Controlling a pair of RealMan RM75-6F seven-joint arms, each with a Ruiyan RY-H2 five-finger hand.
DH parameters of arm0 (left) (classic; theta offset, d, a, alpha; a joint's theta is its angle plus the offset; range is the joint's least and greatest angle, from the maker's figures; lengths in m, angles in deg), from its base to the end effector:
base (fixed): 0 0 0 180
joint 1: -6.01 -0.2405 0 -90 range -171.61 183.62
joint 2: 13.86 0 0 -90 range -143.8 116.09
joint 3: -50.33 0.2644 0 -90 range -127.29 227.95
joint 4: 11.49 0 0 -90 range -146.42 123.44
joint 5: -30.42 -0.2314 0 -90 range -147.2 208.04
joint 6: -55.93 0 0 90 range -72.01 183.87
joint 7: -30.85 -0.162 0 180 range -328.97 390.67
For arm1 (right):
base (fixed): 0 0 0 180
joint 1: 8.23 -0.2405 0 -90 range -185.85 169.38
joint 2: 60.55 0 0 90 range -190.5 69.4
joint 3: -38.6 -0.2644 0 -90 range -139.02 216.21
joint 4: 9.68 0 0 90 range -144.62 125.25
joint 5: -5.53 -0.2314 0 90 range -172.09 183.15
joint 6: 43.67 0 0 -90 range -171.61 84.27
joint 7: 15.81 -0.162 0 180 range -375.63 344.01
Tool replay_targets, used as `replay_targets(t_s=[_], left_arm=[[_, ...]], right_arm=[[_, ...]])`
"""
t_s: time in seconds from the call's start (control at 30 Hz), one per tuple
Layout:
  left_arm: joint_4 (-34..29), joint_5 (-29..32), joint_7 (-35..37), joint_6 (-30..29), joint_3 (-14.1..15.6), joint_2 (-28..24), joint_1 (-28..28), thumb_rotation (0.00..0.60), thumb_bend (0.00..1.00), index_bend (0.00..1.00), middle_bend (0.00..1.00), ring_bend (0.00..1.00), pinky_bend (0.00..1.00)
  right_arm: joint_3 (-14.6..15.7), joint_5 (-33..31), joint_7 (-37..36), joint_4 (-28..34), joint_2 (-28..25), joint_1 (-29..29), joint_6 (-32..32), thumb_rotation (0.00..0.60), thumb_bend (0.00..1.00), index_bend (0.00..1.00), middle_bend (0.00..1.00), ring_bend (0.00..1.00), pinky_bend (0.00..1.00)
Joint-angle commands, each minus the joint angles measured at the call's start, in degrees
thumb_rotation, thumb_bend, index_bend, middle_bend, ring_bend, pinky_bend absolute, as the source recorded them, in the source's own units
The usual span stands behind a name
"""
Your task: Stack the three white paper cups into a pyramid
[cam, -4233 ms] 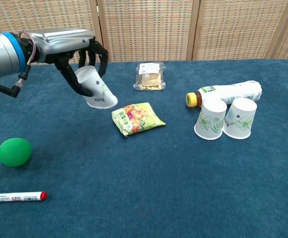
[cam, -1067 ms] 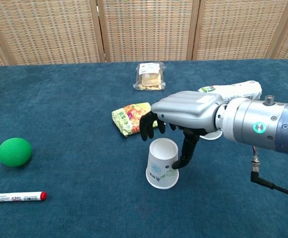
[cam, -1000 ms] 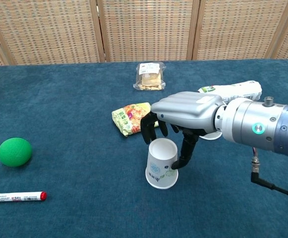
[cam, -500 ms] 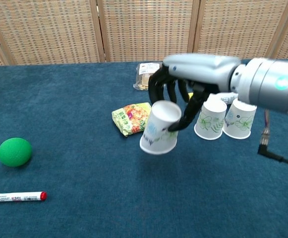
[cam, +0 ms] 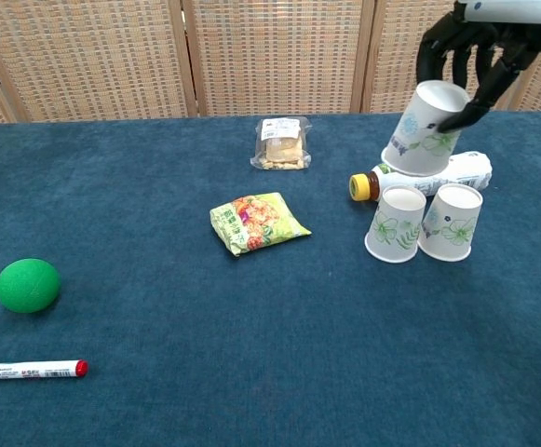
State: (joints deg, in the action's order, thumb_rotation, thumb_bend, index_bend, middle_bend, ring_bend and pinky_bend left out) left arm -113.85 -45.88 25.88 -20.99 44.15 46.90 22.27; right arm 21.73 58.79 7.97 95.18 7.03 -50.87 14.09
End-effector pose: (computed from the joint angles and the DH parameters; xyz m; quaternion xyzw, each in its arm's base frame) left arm -0.2713 0.2681 0.1398 -0.6059 -0.4032 -0.4054 0.5532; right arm -0.1217 -0.3844 0.0796 0.6976 -0.3751 0.3983 0.4626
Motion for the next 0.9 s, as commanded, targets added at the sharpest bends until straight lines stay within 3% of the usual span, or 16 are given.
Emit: replay_targets(t_s=[0.03, 0.9], left_arm=[[-0.12, -0.02, -0.27, 0.13, 0.00, 0.14, 0.02, 0.600, 0.00, 0.00, 0.00, 0.00, 0.00], [-0.24, 0.42, -0.81, 0.94, -0.53, 0.13, -0.03, 0.600, 0.00, 0.00, 0.00, 0.00, 0.00]], right_arm=[[1.42, -2.50, 1.25, -1.11, -0.88, -0.02, -1.15, 0.600, 0.39, 0.56, 0.56, 0.52, 0.58], [3.79, -6.49, 1.40, -5.18, 1.96, -2.58, -1.62, 0.600, 0.39, 0.55, 0.56, 0.52, 0.58]])
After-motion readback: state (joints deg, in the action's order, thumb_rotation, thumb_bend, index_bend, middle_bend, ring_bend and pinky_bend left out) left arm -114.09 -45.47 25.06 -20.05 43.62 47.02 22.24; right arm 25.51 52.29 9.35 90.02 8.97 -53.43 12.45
